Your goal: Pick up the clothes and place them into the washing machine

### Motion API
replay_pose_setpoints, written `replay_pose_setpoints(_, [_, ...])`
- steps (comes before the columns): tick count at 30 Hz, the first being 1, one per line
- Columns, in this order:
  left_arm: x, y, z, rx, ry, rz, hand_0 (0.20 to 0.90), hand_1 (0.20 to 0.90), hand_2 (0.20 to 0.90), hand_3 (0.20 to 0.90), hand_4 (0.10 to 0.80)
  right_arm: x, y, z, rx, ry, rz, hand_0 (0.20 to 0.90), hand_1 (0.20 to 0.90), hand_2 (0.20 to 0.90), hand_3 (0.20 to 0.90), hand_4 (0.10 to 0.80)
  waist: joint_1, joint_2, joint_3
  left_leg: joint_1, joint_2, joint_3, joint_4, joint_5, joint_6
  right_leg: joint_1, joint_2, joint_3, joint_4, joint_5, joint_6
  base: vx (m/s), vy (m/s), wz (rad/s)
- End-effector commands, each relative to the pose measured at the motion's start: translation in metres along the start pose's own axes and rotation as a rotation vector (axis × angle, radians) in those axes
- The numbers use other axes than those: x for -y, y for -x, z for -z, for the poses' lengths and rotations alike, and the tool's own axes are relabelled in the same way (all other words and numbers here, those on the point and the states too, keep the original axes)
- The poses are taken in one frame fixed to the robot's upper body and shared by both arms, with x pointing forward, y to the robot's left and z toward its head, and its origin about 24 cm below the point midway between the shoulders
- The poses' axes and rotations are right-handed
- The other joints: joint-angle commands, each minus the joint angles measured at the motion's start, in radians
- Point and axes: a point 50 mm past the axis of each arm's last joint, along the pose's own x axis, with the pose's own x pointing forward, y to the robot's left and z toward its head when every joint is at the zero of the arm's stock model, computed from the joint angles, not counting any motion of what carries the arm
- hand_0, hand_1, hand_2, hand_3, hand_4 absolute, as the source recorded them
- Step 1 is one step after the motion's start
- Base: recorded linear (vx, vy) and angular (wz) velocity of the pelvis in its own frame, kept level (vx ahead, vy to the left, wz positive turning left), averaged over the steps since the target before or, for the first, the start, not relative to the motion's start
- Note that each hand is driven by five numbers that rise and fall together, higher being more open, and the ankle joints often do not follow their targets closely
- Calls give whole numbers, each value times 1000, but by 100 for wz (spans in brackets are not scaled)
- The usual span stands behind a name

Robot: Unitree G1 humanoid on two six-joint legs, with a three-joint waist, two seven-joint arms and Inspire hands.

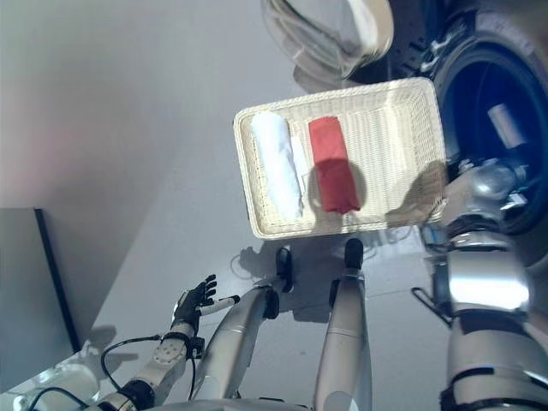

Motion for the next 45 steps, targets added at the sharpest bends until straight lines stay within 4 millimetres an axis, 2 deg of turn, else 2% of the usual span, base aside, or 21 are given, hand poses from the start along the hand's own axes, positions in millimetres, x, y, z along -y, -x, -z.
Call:
replay_pose_setpoints(1, [-37,4,17,-65,-18,-124,900,900,900,900,800,-1,-2,-9,84,65,-54,900,900,900,900,800,56,-32,-20,-28,3,-17,-32,52,-65,122,28,-86,-173,68,-28,14,-75,44])
replay_pose_setpoints(5, [-45,0,11,-63,-42,-140,900,900,900,900,800,-4,8,25,-25,132,-122,900,900,900,900,800,76,-79,-11,-1,0,-50,-55,69,-69,175,24,-129,-206,71,-28,29,-73,34])
replay_pose_setpoints(6, [-45,0,11,-63,-42,-140,900,900,900,900,800,-4,8,25,-25,132,-122,900,900,900,900,800,75,-79,-10,1,0,-52,-56,70,-69,177,24,-130,-207,72,-28,26,-60,30])
replay_pose_setpoints(8, [-50,-2,9,-64,-66,-153,900,900,900,900,800,-11,19,44,-72,156,-157,900,900,900,900,800,92,-112,-5,10,0,-72,-59,76,-70,204,23,-156,-222,72,-28,39,-80,14])
replay_pose_setpoints(14, [-57,-5,4,-54,-91,-171,900,900,900,900,800,-17,30,60,-105,200,-204,900,900,900,900,800,110,-154,12,10,-6,-101,-66,89,-73,226,21,-192,-240,79,-26,19,-37,21])
replay_pose_setpoints(23, [-68,-8,-13,23,-77,-212,900,900,900,900,800,-8,32,73,-132,316,-178,900,900,900,900,800,144,-160,53,-28,-19,-131,-75,111,-76,200,8,-224,-227,75,-29,20,2,14])
replay_pose_setpoints(24, [-68,-8,-15,33,-75,-214,900,900,900,900,800,-9,33,74,-133,320,-181,900,900,900,900,800,146,-162,51,-23,-18,-139,-71,78,-80,203,11,-214,-219,46,-21,108,-14,17])
replay_pose_setpoints(33, [-65,-11,-34,126,-56,-220,900,900,900,900,800,-16,42,83,-143,351,-190,900,900,900,900,800,173,-163,91,-88,-28,-159,-69,91,-82,150,-5,-241,-200,38,-22,17,4,12])
replay_pose_setpoints(41, [-60,-15,-51,187,-44,-224,900,900,900,900,800,-24,48,83,-123,413,-203,900,900,900,900,800,201,-158,115,-150,-44,-181,-64,101,-86,95,-18,-263,-168,24,-24,-1,-9,15])
replay_pose_setpoints(45, [-56,-16,-67,256,-31,-217,900,900,900,900,800,-32,44,67,-64,512,-192,900,900,900,900,800,229,-128,140,-202,-59,-195,-52,106,-87,44,-35,-275,-124,5,-27,-12,5,18])
